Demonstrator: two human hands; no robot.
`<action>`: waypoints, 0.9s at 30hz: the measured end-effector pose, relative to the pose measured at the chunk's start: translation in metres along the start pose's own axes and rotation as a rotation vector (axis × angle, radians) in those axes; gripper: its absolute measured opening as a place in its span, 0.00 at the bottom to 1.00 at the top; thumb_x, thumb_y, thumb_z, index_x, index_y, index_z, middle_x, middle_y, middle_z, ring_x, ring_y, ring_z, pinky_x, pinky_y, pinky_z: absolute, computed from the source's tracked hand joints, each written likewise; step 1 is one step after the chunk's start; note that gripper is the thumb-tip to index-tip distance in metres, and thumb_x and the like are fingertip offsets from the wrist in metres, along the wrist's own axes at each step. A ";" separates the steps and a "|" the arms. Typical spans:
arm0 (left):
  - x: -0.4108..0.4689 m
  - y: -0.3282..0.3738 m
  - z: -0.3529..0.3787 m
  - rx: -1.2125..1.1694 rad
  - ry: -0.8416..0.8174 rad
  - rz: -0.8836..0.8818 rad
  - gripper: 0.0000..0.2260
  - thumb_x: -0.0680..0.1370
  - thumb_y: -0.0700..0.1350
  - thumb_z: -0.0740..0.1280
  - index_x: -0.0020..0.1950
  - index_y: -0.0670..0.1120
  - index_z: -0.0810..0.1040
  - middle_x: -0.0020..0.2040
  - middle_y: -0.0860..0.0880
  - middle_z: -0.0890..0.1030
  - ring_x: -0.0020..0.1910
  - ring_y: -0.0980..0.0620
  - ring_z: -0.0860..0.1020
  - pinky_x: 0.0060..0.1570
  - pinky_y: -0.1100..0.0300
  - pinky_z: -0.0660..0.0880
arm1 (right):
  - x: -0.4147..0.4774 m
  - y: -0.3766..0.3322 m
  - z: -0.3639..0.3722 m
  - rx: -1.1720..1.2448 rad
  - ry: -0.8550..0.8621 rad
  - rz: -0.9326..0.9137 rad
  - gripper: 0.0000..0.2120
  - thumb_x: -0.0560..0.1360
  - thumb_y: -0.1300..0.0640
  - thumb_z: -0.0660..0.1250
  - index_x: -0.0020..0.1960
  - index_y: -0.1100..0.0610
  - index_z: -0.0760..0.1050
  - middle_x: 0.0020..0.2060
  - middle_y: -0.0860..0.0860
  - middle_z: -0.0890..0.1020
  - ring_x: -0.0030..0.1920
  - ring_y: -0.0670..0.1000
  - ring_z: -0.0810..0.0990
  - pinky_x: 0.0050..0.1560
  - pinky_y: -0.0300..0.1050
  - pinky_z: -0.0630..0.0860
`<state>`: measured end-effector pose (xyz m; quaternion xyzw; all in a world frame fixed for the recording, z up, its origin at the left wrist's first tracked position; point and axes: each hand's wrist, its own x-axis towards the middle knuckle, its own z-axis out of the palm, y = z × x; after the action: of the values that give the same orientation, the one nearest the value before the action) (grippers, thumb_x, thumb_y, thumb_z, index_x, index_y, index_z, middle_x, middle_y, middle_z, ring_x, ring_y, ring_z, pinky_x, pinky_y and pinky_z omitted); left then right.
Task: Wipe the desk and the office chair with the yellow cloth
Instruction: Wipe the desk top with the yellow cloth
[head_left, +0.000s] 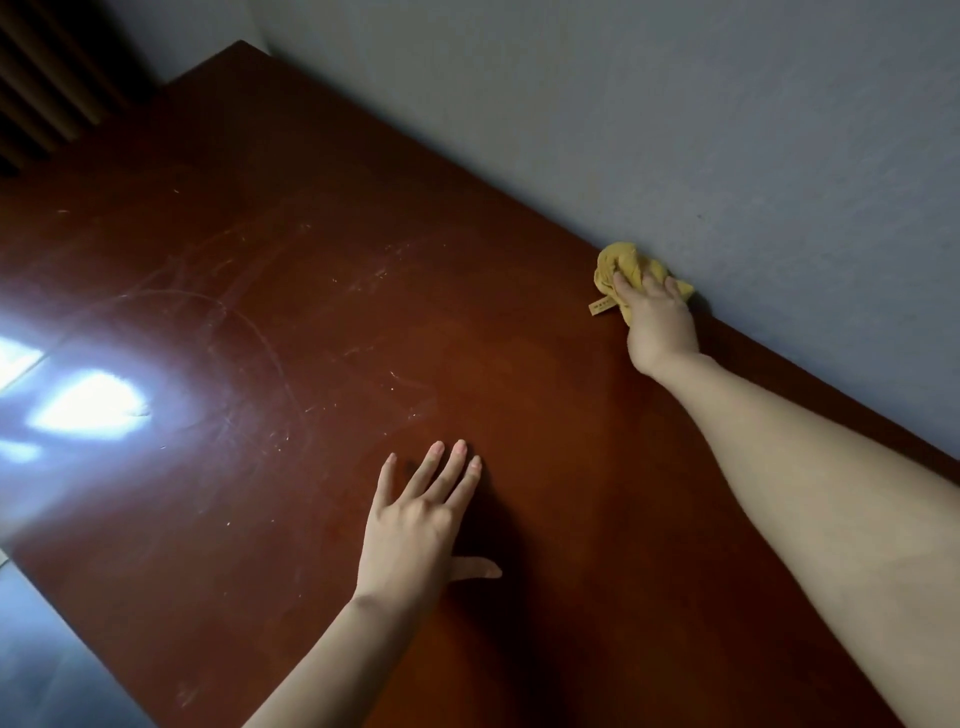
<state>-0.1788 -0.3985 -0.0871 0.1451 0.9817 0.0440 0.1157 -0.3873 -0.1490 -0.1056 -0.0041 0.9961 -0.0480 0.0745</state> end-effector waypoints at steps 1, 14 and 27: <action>0.000 0.001 0.000 -0.003 -0.049 -0.008 0.49 0.56 0.73 0.71 0.71 0.48 0.72 0.71 0.50 0.70 0.70 0.47 0.69 0.65 0.40 0.66 | -0.004 0.000 0.001 0.002 0.000 -0.011 0.31 0.78 0.69 0.54 0.77 0.48 0.53 0.76 0.55 0.53 0.75 0.62 0.51 0.74 0.54 0.54; 0.004 0.009 -0.005 0.029 -0.101 -0.087 0.36 0.75 0.68 0.57 0.78 0.51 0.54 0.78 0.50 0.53 0.78 0.49 0.48 0.73 0.44 0.43 | -0.176 -0.002 0.028 0.184 -0.056 -0.439 0.35 0.75 0.74 0.55 0.74 0.45 0.60 0.76 0.48 0.58 0.76 0.51 0.45 0.73 0.45 0.43; 0.029 0.086 -0.003 0.050 -0.254 0.020 0.48 0.69 0.72 0.60 0.78 0.53 0.38 0.78 0.45 0.37 0.76 0.41 0.36 0.69 0.34 0.39 | -0.275 0.087 0.027 0.203 -0.170 -0.877 0.30 0.68 0.75 0.66 0.64 0.50 0.76 0.70 0.50 0.70 0.74 0.52 0.58 0.72 0.53 0.57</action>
<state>-0.1833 -0.3079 -0.0798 0.1620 0.9584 0.0017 0.2350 -0.1117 -0.0608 -0.0995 -0.4220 0.8808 -0.1719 0.1288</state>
